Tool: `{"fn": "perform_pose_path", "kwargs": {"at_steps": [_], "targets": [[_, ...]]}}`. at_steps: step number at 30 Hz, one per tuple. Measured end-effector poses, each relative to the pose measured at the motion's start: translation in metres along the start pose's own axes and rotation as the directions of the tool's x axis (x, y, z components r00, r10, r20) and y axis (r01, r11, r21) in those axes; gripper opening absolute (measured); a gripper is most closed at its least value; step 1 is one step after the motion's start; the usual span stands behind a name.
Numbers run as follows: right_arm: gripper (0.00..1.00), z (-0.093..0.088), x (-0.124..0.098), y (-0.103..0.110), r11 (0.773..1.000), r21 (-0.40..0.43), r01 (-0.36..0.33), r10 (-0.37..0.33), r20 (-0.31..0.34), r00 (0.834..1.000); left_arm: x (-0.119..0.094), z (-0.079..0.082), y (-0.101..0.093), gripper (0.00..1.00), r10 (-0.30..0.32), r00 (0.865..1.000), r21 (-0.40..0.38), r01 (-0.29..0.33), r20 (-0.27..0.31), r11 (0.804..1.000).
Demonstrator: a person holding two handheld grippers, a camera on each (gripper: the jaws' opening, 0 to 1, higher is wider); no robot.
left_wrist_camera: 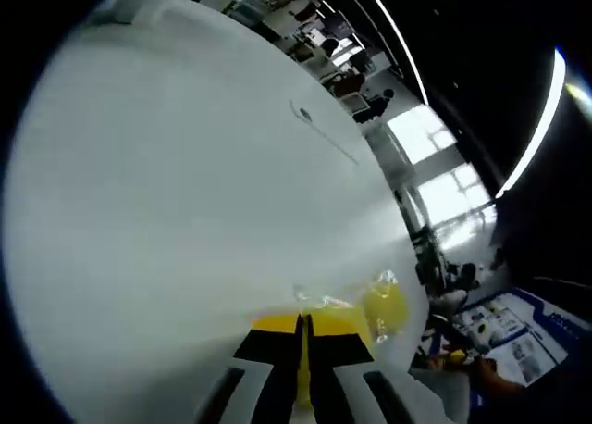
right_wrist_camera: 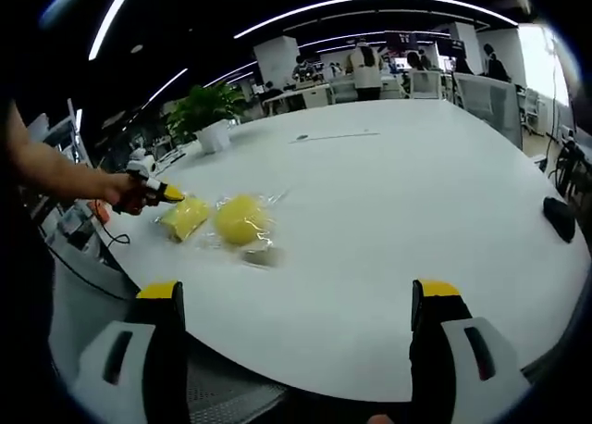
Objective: Compare the silicone blocks by pressing each to a similar depth, holding the contact briefly, and releasing to observe deformation and rebound differences across the visible hardness samples.
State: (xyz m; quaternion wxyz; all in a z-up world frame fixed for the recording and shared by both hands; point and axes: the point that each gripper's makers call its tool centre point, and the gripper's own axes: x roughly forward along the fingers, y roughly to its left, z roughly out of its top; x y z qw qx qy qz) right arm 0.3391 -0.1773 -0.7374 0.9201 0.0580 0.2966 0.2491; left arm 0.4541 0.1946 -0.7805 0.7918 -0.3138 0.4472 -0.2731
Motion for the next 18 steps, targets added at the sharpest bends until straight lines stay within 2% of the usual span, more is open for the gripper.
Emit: {"fn": "perform_pose_path", "kwargs": {"at_steps": [3,6,8,9,12,18], "targets": [[0.96,0.002,-0.002,-0.003,1.000,0.012,0.008,-0.008,0.009,1.000,-0.001,0.000,-0.002,0.00,-0.004,1.000,0.000,0.004,0.012,1.000],[0.96,0.002,-0.003,-0.003,1.000,0.015,0.010,-0.010,0.011,1.000,-0.005,0.000,0.001,0.00,0.017,0.999,0.057,-0.020,0.045,0.998],[0.96,0.003,-0.004,-0.003,1.000,0.012,0.014,-0.014,0.014,1.000,-0.008,0.002,0.002,0.00,0.033,0.996,0.113,-0.043,0.086,0.993],[0.96,0.004,-0.004,-0.003,1.000,0.013,0.014,-0.014,0.016,1.000,-0.009,0.000,-0.001,0.00,0.024,0.995,0.115,-0.036,0.096,0.993],[0.96,0.008,-0.005,-0.002,1.000,0.020,0.017,-0.018,0.034,0.999,-0.016,0.000,-0.004,0.00,0.024,0.991,0.055,-0.031,0.131,0.998],[0.96,0.011,-0.004,0.007,1.000,0.023,-0.010,0.009,0.043,0.999,-0.028,0.003,-0.014,0.00,0.036,0.985,0.099,-0.053,0.167,0.994]]}}
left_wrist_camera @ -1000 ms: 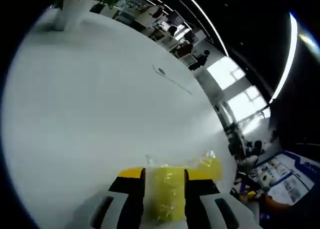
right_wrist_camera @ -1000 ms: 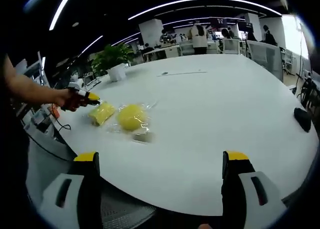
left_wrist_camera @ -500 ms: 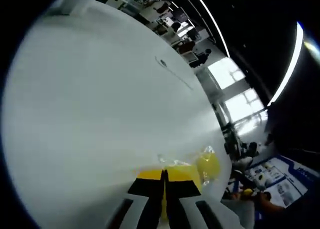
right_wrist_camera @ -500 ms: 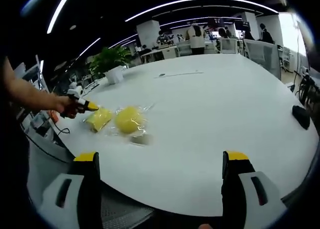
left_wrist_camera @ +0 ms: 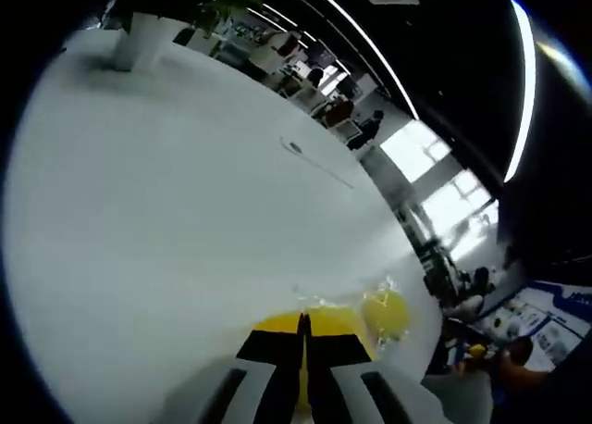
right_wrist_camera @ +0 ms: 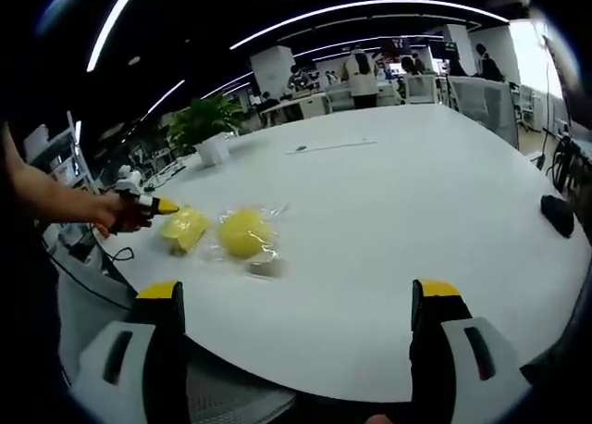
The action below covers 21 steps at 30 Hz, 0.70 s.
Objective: Compare the silicone blocks by pressing each to a similar depth, holding the contact briefly, and releasing to observe deformation and rebound differences across the visible hardness samples.
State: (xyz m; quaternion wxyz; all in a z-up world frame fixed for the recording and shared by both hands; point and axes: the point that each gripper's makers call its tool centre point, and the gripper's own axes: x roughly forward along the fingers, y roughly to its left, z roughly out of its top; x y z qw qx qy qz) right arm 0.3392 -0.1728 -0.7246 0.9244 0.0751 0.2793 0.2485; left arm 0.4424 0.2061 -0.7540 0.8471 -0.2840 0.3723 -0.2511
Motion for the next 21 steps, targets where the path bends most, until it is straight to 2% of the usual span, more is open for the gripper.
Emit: {"fn": "perform_pose_path", "kwargs": {"at_steps": [7,11,14,16,20,21], "targets": [[0.96,0.004,0.001,0.000,1.000,-0.001,-0.006,0.006,0.012,1.000,-0.012,0.002,-0.014,0.00,-0.010,0.999,0.010,0.010,0.044,1.000],[0.96,0.005,0.003,0.005,1.000,-0.006,-0.028,0.029,0.013,1.000,-0.017,-0.002,-0.024,0.00,0.014,1.000,0.118,-0.017,0.027,0.993],[0.96,0.004,0.006,0.009,0.999,-0.013,-0.046,0.047,0.006,0.999,-0.022,0.002,-0.038,0.00,-0.002,0.999,0.116,-0.002,0.038,0.993],[0.96,0.005,0.009,0.011,0.998,-0.018,-0.057,0.057,0.005,0.998,-0.025,0.008,-0.050,0.00,-0.024,0.999,0.141,0.017,0.047,0.990],[0.96,0.010,0.014,0.013,0.997,-0.027,-0.070,0.070,0.015,0.997,-0.028,0.016,-0.063,0.00,-0.021,0.999,0.249,0.013,0.029,0.968],[0.96,0.012,0.015,0.014,0.997,-0.032,-0.070,0.071,0.019,0.997,-0.028,0.017,-0.062,0.00,0.006,1.000,0.314,-0.015,0.031,0.949]]}}
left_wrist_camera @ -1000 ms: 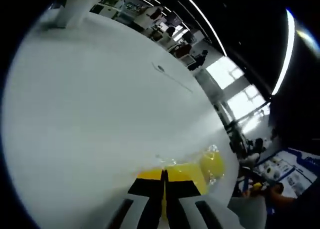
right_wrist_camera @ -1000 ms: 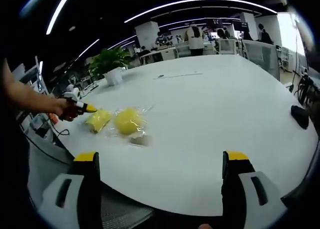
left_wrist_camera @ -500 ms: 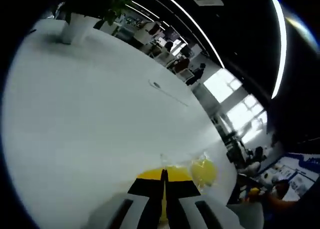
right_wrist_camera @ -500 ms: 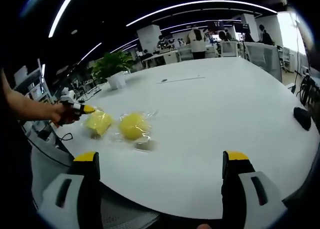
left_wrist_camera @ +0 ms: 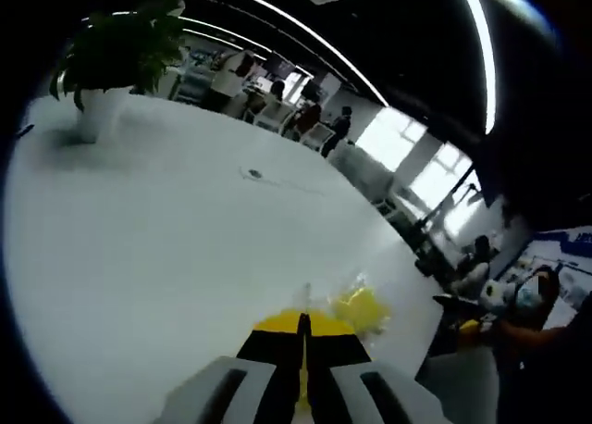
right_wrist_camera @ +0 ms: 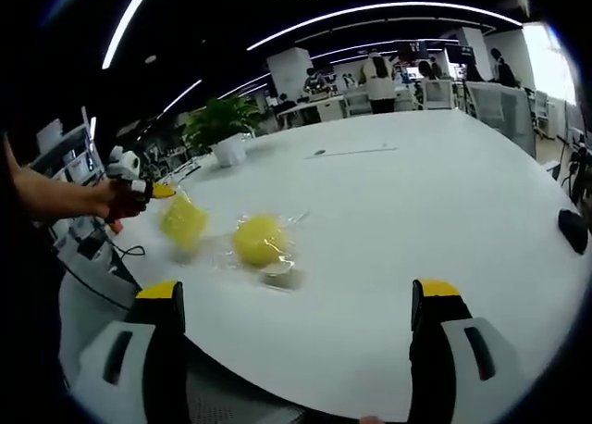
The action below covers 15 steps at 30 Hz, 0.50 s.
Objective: Compare the silicone blocks by pressing each to a similar depth, holding the contact briefly, and releasing to observe deformation and rebound differences across the visible hardness samples.
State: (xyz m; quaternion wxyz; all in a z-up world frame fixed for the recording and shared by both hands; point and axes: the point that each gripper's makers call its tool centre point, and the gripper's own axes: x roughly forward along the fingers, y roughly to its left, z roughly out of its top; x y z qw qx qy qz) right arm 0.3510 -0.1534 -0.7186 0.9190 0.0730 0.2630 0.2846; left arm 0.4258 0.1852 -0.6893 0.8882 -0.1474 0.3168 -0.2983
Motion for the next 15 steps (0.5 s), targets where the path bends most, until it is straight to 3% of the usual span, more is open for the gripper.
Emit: {"fn": "perform_pose_path", "kwargs": {"at_steps": [2,8,15], "targets": [[0.96,0.003,0.002,0.001,1.000,0.006,-0.008,0.008,0.017,1.000,-0.001,0.002,-0.003,0.00,0.012,1.000,0.052,-0.011,-0.010,0.999],[0.96,0.002,0.009,0.010,0.999,0.021,-0.032,0.031,0.029,0.999,-0.005,0.010,-0.039,0.00,-0.050,0.999,0.128,0.052,-0.016,0.990],[0.96,0.011,0.013,0.023,0.997,0.019,-0.077,0.076,0.040,0.996,-0.015,0.024,-0.075,0.00,-0.119,0.993,0.236,0.117,-0.006,0.965]]}}
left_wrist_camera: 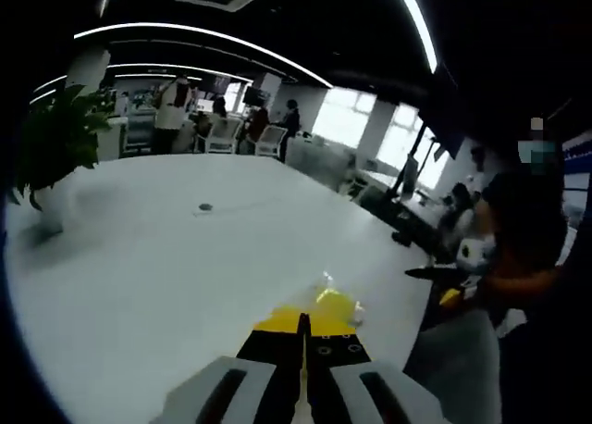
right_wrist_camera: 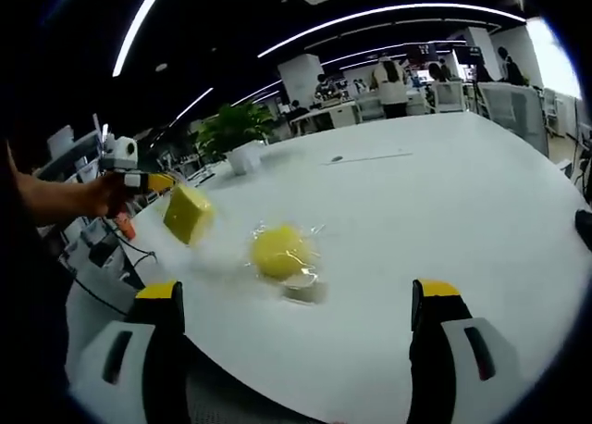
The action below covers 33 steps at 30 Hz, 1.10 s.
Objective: Compare the silicone blocks by pressing each to a similar depth, holding the contact briefly, and releasing to observe deformation and rebound differences across the visible hardness samples.
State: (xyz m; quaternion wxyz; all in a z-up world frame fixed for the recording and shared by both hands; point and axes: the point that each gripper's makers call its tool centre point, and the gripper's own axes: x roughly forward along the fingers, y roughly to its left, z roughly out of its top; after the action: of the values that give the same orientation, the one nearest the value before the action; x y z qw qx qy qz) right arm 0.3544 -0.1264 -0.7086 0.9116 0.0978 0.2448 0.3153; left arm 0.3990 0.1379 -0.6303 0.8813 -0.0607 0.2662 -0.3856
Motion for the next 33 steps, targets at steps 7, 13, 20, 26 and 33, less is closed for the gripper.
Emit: {"fn": "perform_pose_path", "kwargs": {"at_steps": [7,13,20,26,33], "targets": [[0.96,0.040,0.009,0.017,0.996,0.029,-0.079,0.076,0.091,0.993,-0.009,0.041,-0.022,0.00,-0.047,0.997,0.061,0.044,0.054,0.997],[0.96,0.063,0.017,0.034,0.989,-0.059,-0.134,0.138,0.083,0.987,-0.014,0.075,-0.034,0.00,-0.084,0.991,0.083,0.076,0.100,0.994],[0.96,0.080,0.029,0.053,0.956,-0.208,-0.204,0.208,-0.004,0.978,-0.020,0.109,-0.049,0.00,-0.167,0.966,0.095,0.151,0.199,0.984],[0.96,0.108,0.032,0.067,0.949,-0.186,-0.256,0.269,0.049,0.962,-0.017,0.116,-0.056,0.00,-0.188,0.965,0.139,0.163,0.185,0.977],[0.96,0.139,0.032,0.081,0.925,-0.185,-0.331,0.353,0.105,0.930,-0.020,0.125,-0.071,0.00,-0.219,0.964,0.187,0.189,0.152,0.964]]}}
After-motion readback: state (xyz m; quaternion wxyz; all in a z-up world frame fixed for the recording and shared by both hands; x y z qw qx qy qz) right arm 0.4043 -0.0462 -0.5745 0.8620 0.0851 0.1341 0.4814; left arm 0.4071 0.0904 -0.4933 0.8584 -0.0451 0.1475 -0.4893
